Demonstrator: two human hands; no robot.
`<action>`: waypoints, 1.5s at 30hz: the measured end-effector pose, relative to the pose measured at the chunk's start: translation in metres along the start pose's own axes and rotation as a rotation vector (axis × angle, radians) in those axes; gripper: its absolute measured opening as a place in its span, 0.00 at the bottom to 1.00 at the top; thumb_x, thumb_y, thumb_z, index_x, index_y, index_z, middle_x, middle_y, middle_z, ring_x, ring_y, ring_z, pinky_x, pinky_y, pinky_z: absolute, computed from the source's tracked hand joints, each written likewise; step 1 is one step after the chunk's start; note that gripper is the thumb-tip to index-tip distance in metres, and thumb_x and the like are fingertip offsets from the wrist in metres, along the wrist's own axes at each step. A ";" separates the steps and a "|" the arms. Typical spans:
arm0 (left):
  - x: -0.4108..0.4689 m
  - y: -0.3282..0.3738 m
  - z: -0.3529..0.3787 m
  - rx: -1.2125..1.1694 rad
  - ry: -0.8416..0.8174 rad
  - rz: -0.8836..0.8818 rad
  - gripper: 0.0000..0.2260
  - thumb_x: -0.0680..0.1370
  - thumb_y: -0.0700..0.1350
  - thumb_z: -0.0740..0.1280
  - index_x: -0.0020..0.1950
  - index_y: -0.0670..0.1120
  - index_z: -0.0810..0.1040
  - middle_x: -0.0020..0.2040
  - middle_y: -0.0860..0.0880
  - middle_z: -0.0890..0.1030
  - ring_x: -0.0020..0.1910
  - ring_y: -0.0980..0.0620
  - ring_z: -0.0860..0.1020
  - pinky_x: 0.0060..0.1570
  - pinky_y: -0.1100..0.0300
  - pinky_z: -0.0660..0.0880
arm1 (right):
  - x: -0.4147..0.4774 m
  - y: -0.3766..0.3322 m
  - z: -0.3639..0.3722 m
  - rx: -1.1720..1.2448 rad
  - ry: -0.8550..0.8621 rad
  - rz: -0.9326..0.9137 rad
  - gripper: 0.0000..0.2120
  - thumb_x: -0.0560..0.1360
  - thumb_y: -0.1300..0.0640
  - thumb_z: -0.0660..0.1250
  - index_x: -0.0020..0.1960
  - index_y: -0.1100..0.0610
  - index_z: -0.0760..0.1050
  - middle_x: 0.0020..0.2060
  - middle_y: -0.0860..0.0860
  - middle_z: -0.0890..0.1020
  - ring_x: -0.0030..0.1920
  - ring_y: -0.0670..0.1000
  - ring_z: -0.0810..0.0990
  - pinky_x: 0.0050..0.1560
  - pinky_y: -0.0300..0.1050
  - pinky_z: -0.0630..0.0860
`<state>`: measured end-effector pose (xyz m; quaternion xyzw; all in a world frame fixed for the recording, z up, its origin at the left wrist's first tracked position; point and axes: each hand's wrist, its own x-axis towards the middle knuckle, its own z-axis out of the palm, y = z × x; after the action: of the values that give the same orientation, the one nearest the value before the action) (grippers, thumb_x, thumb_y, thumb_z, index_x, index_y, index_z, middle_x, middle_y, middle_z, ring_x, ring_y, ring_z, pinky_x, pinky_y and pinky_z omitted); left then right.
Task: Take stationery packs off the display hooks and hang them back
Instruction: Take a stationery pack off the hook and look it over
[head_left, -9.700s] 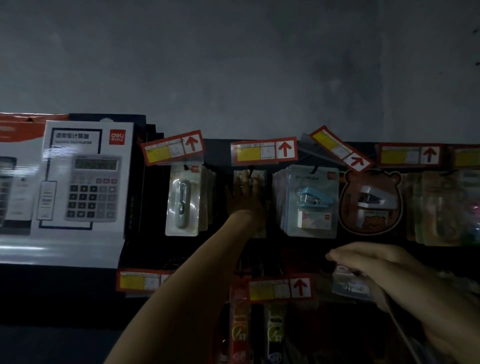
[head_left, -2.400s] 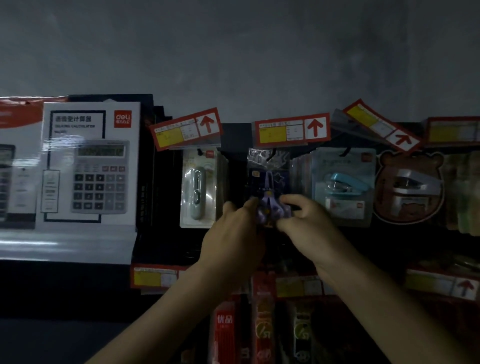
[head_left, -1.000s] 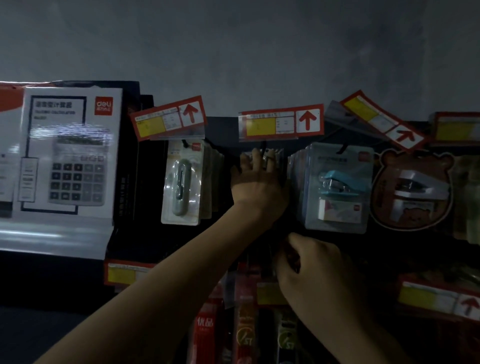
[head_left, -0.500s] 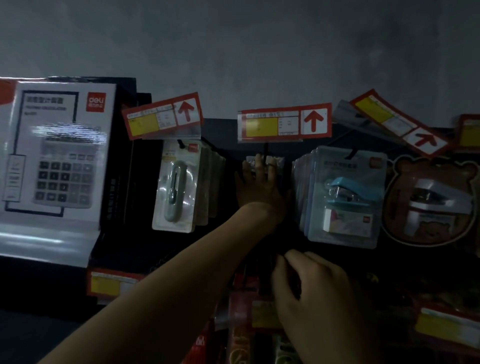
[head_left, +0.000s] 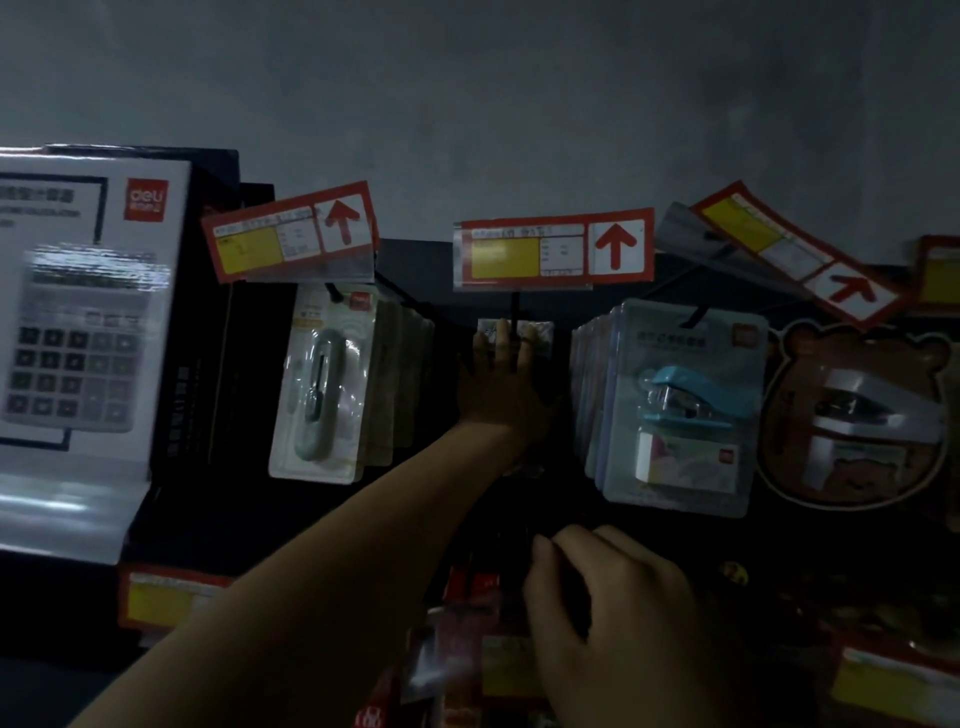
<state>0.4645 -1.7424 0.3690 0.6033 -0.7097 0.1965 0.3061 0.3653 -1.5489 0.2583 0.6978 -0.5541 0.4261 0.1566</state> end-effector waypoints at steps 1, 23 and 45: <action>0.001 -0.001 0.001 0.004 0.002 0.003 0.38 0.82 0.68 0.53 0.84 0.55 0.37 0.84 0.46 0.34 0.82 0.39 0.35 0.80 0.36 0.40 | 0.000 0.000 -0.001 -0.006 -0.003 0.000 0.28 0.67 0.33 0.32 0.39 0.46 0.67 0.40 0.44 0.74 0.45 0.43 0.76 0.48 0.46 0.76; -0.010 0.005 -0.004 0.015 -0.082 -0.030 0.39 0.82 0.66 0.56 0.84 0.54 0.38 0.83 0.45 0.34 0.82 0.37 0.35 0.80 0.35 0.44 | 0.002 -0.006 -0.010 -0.002 -0.106 0.063 0.25 0.68 0.34 0.34 0.40 0.44 0.66 0.45 0.43 0.74 0.49 0.42 0.75 0.54 0.44 0.75; -0.218 -0.023 -0.105 0.026 0.139 0.163 0.30 0.81 0.65 0.60 0.80 0.58 0.57 0.77 0.54 0.63 0.73 0.50 0.69 0.65 0.52 0.76 | -0.018 0.002 -0.020 0.218 0.022 -0.010 0.13 0.77 0.36 0.60 0.56 0.40 0.74 0.51 0.38 0.78 0.51 0.44 0.79 0.47 0.46 0.79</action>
<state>0.5263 -1.5186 0.2976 0.5323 -0.7310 0.2713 0.3295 0.3545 -1.5248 0.2557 0.7085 -0.4994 0.4908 0.0882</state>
